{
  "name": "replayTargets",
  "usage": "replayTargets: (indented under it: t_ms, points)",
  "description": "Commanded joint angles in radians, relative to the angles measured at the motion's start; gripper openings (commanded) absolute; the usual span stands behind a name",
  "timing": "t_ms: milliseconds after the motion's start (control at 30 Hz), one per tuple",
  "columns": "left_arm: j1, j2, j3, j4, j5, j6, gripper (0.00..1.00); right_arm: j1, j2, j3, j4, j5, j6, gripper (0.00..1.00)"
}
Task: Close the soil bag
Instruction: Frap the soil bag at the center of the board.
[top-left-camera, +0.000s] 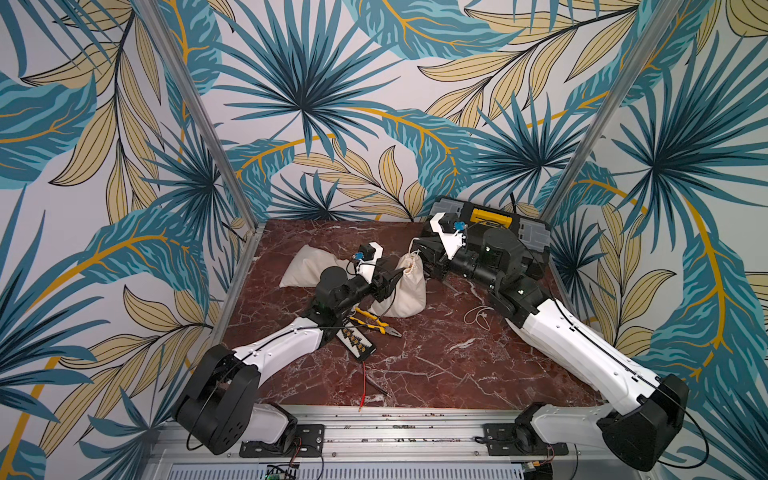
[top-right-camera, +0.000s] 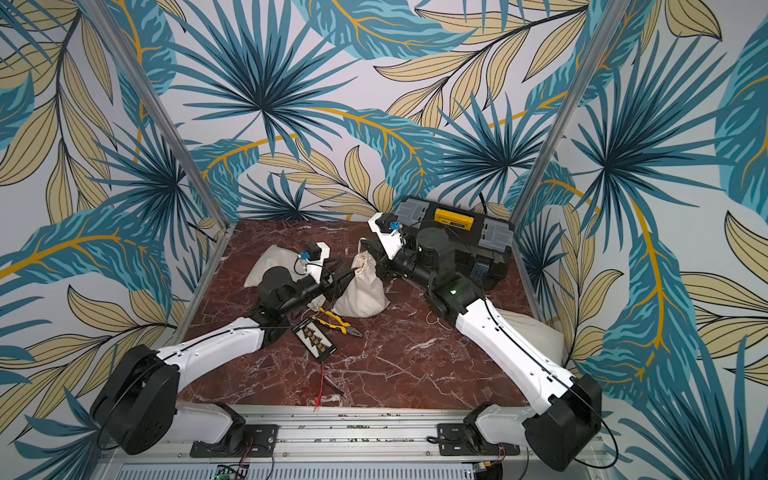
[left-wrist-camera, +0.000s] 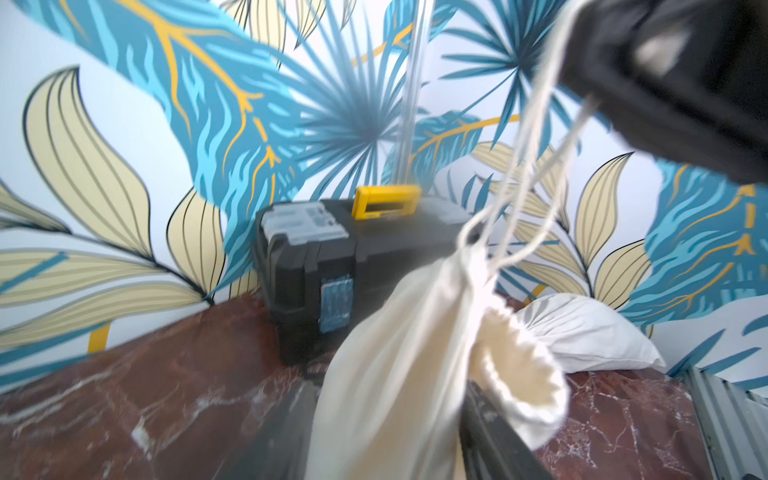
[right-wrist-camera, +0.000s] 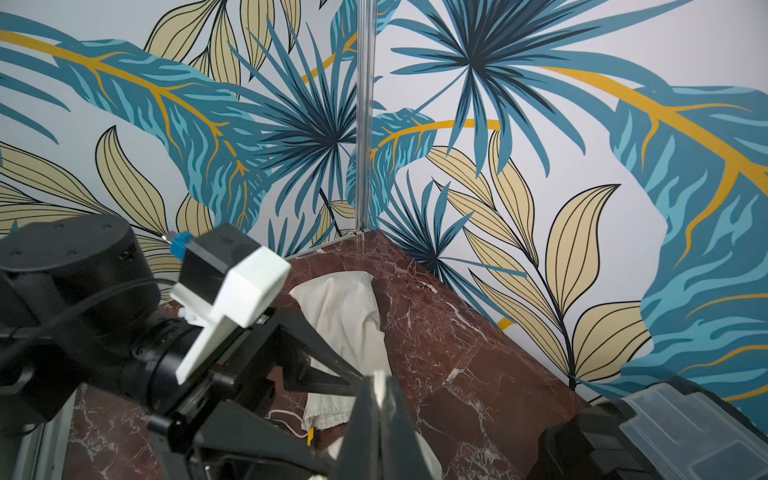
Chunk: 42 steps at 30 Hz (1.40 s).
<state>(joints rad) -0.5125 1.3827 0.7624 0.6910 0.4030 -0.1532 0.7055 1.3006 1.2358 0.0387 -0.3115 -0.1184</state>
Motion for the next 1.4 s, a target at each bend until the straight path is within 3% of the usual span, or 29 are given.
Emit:
replayTargets:
  t_ms: [0,133,600,900,1000,1167,1367]
  points:
    - [0.002,-0.011,0.061,0.015,0.065,0.008,0.5,-0.004,0.007,0.048,-0.012,-0.042,-0.026,0.0]
    - [0.0,0.004,0.117,-0.049,0.08,0.033,0.42,-0.004,0.027,0.118,-0.132,-0.046,-0.075,0.0]
    - [-0.027,0.025,0.189,-0.195,0.113,0.109,0.35,0.017,0.114,0.415,-0.631,0.132,-0.373,0.0]
    - [-0.073,0.04,0.239,-0.228,0.131,0.141,0.37,0.034,0.134,0.415,-0.626,0.114,-0.369,0.0]
    - [-0.074,0.047,0.255,-0.246,0.109,0.146,0.29,0.037,0.134,0.414,-0.622,0.096,-0.365,0.0]
    - [-0.095,0.067,0.263,-0.319,0.02,0.204,0.03,0.039,0.104,0.402,-0.584,0.102,-0.338,0.0]
    - [-0.181,0.144,0.259,-0.446,-0.35,0.337,0.04,0.039,-0.038,0.347,-0.402,0.152,-0.268,0.0]
